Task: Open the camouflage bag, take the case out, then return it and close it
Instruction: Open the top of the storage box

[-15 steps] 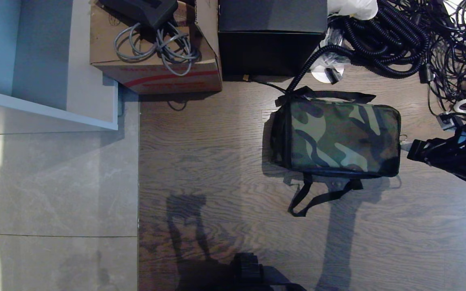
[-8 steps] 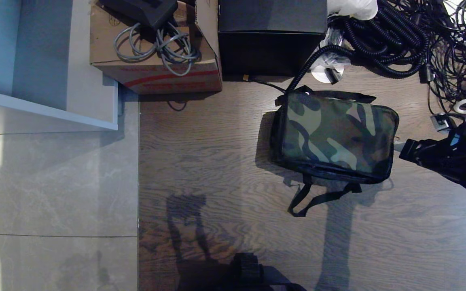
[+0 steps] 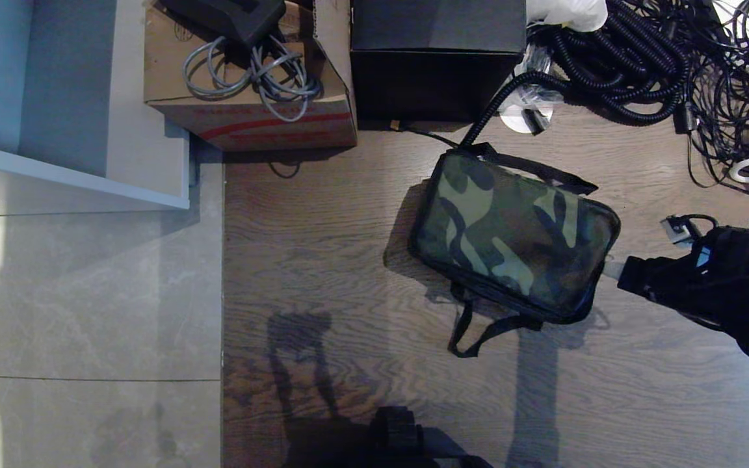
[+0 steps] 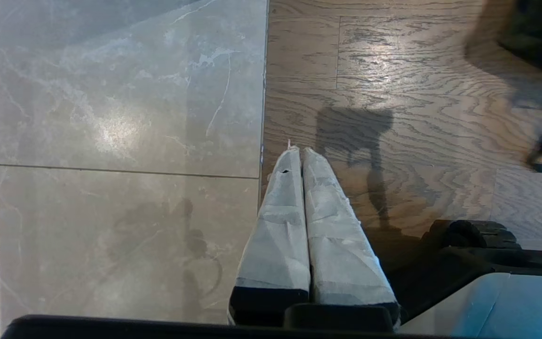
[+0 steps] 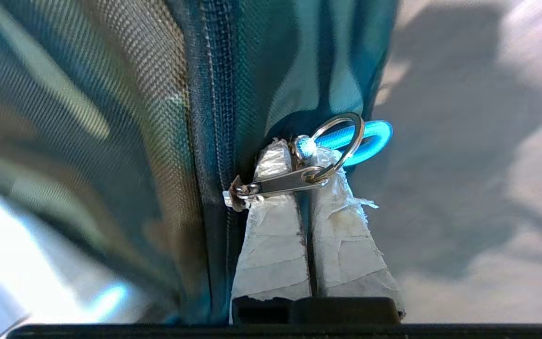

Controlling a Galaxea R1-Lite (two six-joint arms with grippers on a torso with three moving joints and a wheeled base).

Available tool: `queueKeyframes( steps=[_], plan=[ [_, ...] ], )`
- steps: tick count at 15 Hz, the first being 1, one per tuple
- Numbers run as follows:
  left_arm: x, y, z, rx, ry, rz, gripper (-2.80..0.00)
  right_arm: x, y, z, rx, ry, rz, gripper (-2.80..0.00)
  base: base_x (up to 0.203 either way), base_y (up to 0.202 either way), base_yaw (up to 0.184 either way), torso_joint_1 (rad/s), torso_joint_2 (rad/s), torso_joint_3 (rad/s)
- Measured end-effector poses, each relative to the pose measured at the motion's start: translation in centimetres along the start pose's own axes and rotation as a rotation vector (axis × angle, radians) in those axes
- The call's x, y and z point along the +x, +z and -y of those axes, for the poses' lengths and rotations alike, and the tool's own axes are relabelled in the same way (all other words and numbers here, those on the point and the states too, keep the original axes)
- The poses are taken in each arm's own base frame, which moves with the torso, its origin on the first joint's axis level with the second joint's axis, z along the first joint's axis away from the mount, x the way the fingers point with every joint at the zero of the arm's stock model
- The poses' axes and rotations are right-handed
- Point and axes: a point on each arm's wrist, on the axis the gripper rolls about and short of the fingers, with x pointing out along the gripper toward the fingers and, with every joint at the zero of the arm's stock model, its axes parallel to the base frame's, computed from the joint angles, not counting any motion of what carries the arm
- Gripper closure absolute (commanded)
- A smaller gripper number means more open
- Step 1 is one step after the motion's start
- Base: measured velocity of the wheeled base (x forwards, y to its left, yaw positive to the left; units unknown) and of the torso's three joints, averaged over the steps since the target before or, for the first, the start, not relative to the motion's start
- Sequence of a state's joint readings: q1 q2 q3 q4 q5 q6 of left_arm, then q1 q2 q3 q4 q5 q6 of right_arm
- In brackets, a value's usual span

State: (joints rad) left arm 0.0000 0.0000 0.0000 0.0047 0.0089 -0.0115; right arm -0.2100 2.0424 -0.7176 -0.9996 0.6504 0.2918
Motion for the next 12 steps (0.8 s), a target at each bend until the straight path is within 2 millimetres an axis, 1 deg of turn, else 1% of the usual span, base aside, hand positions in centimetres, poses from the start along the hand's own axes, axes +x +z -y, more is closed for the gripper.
queueKeyframes(
  steps=[1,2,4,6,9,12],
  plan=[
    [0.0,0.0,0.0,0.0,0.0,0.0,0.0,0.1,-0.7,-0.9,0.052,0.017,-0.024,0.0,0.0,0.0,0.0,0.0,0.0,0.0],
    [0.0,0.0,0.0,0.0,0.0,0.0,0.0,0.1,-0.9,-1.5,0.096,0.028,-0.032,0.0,0.0,0.0,0.0,0.0,0.0,0.0],
    [0.0,0.0,0.0,0.0,0.0,0.0,0.0,0.3,-0.3,-1.9,0.078,0.044,-0.012,0.0,0.0,0.0,0.0,0.0,0.0,0.0],
    [0.0,0.0,0.0,0.0,0.0,0.0,0.0,0.1,0.8,-1.1,0.027,0.034,0.028,0.0,0.0,0.0,0.0,0.0,0.0,0.0],
    [0.0,0.0,0.0,0.0,0.0,0.0,0.0,-0.6,2.5,0.7,-0.012,0.017,0.077,0.0,0.0,0.0,0.0,0.0,0.0,0.0],
    [0.0,0.0,0.0,0.0,0.0,0.0,0.0,-1.3,3.6,1.6,-0.029,0.03,0.101,0.0,0.0,0.0,0.0,0.0,0.0,0.0]
  ],
)
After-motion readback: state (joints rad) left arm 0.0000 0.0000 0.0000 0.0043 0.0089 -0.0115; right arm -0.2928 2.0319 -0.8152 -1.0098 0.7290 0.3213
